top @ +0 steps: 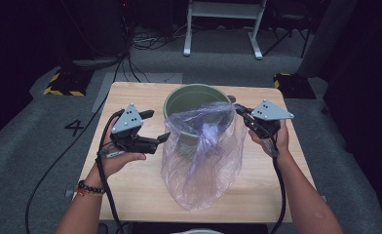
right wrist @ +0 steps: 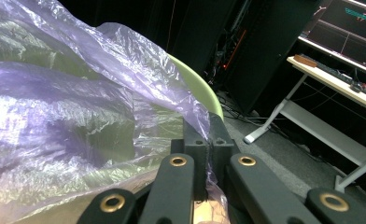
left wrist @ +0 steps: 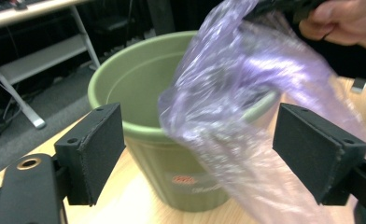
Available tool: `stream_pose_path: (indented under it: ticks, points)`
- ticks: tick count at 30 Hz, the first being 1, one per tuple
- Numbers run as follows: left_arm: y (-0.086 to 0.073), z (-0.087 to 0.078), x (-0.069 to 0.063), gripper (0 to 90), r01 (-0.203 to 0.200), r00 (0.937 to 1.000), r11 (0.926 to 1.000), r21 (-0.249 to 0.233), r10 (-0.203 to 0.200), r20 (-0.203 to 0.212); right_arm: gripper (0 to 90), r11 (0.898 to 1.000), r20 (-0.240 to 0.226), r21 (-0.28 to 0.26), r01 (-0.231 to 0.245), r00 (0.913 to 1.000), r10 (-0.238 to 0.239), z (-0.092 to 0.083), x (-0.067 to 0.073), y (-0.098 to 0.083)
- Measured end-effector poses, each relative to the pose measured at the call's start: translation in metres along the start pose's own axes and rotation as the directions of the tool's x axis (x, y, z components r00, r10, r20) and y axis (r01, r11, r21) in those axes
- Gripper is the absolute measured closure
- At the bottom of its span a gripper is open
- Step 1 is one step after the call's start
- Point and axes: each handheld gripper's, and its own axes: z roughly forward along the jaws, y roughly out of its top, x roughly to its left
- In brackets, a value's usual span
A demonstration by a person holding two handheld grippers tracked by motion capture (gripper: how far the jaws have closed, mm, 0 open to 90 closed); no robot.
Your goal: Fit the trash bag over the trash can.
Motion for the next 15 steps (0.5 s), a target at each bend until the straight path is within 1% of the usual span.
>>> stream_pose_path:
  ticks: [1, 2, 4, 5, 6, 7, 9, 10, 11, 12, 13, 14, 15]
  points:
    - [0.000, 0.000, -0.004, 16.2, -0.005, 0.9999, 0.9999, 0.011, 0.005, -0.014, 90.0, 1.000, 0.001, 0.000, -0.003, 1.0000, 0.003, 0.000, 0.000, 0.000]
    - [-0.001, 0.002, -0.009, 15.8, -0.014, 0.9997, 0.9996, 0.025, 0.014, -0.019, 90.0, 1.000, 0.003, -0.002, -0.005, 1.0000, 0.005, 0.000, 0.000, 0.000]
    - [-0.004, 0.007, -0.016, 15.6, -0.019, 0.9998, 0.9988, 0.046, 0.019, 0.001, 90.0, 1.000, 0.009, -0.005, -0.007, 0.9999, 0.007, -0.001, 0.000, 0.001]
    - [-0.005, 0.012, -0.019, 15.6, -0.026, 0.9995, 0.9974, 0.068, 0.025, 0.020, 90.0, 1.000, 0.009, -0.005, -0.007, 0.9999, 0.007, -0.001, 0.000, 0.001]
    - [-0.007, 0.017, -0.022, 15.6, -0.036, 0.9991, 0.9952, 0.091, 0.033, 0.026, 90.0, 1.000, 0.015, -0.005, -0.004, 0.9999, 0.004, -0.001, 0.000, 0.001]
    - [-0.009, 0.022, -0.024, 15.7, -0.042, 0.9990, 0.9926, 0.114, 0.040, 0.018, 90.0, 1.000, 0.016, -0.007, -0.004, 0.9999, 0.004, -0.001, -0.001, 0.001]
    - [-0.013, 0.031, -0.025, 16.2, -0.043, 0.9990, 0.9879, 0.149, 0.041, 0.019, 90.0, 1.000, 0.021, -0.012, -0.011, 0.9997, 0.011, -0.002, -0.002, 0.001]
    - [-0.016, 0.035, -0.024, 19.6, -0.037, 0.9992, 0.9862, 0.161, 0.034, 0.018, 90.0, 1.000, 0.027, -0.018, -0.016, 0.9995, 0.016, -0.002, -0.003, 0.002]
    - [-0.019, 0.038, -0.022, 25.7, -0.031, 0.9994, 0.9841, 0.175, 0.028, 0.021, 90.0, 0.999, 0.025, -0.025, -0.027, 0.9993, 0.027, -0.003, -0.004, 0.002]
    - [-0.022, 0.040, -0.021, 29.4, -0.021, 0.9996, 0.9834, 0.180, 0.017, 0.021, 90.0, 0.999, 0.025, -0.030, -0.032, 0.9992, 0.033, -0.004, -0.005, 0.002]
    - [-0.027, 0.044, -0.017, 41.4, -0.022, 0.9996, 0.9796, 0.200, 0.018, 0.021, 90.0, 0.998, 0.033, -0.041, -0.042, 0.9985, 0.043, -0.005, -0.007, 0.001]
    - [-0.027, 0.044, -0.017, 45.8, -0.022, 0.9996, 0.9796, 0.200, 0.018, 0.021, 90.0, 0.998, 0.033, -0.041, -0.042, 0.9985, 0.043, -0.005, -0.007, 0.001]
    - [-0.030, 0.046, -0.016, 45.8, -0.022, 0.9997, 0.9790, 0.203, 0.020, 0.011, 90.0, 0.998, 0.029, -0.049, -0.050, 0.9983, 0.051, -0.005, -0.008, 0.001]
